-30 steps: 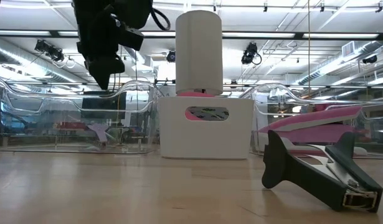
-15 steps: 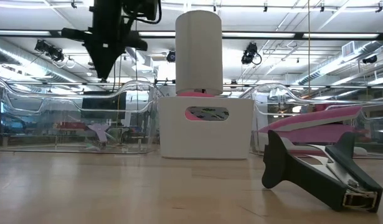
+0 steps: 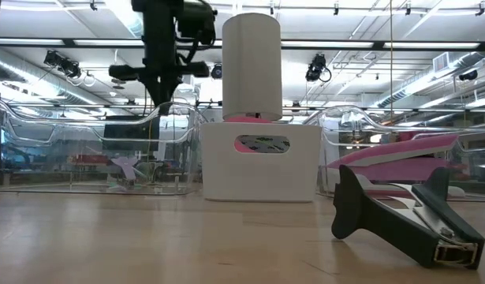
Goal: Pick and place Stapler, Stapler remover, tape
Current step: Put the gray staple remover into the left transparent bin
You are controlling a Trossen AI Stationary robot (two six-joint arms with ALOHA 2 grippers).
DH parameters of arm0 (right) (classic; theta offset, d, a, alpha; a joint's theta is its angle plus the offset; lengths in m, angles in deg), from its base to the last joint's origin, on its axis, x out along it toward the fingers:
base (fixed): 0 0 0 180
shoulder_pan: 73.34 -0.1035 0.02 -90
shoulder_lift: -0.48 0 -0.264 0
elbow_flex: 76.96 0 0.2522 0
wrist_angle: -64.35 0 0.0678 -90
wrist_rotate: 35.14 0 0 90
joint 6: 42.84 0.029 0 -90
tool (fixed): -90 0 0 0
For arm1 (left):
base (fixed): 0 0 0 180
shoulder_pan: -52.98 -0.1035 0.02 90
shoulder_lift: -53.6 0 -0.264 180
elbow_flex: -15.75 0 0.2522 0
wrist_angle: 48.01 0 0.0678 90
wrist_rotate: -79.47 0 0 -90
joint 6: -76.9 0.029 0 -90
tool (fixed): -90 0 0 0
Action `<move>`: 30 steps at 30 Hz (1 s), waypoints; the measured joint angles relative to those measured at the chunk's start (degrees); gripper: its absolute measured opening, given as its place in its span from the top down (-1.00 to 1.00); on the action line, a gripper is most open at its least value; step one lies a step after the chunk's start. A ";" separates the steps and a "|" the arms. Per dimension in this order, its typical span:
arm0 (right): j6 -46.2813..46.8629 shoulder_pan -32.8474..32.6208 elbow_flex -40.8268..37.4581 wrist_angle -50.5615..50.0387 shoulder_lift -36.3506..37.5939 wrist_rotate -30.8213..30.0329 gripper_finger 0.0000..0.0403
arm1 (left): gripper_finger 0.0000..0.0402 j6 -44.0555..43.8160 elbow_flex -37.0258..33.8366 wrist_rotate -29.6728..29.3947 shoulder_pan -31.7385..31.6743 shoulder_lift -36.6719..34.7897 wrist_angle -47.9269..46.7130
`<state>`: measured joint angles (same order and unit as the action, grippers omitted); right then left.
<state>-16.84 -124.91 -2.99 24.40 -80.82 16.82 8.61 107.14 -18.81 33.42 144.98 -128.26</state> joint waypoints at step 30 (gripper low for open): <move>-2.51 0.15 0.00 0.46 0.00 -0.04 0.47 | -0.03 -1.78 -0.74 5.48 -1.76 9.90 -0.69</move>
<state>-19.35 -124.76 -2.99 24.86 -80.82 16.77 6.83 106.40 -13.33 31.66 154.88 -128.96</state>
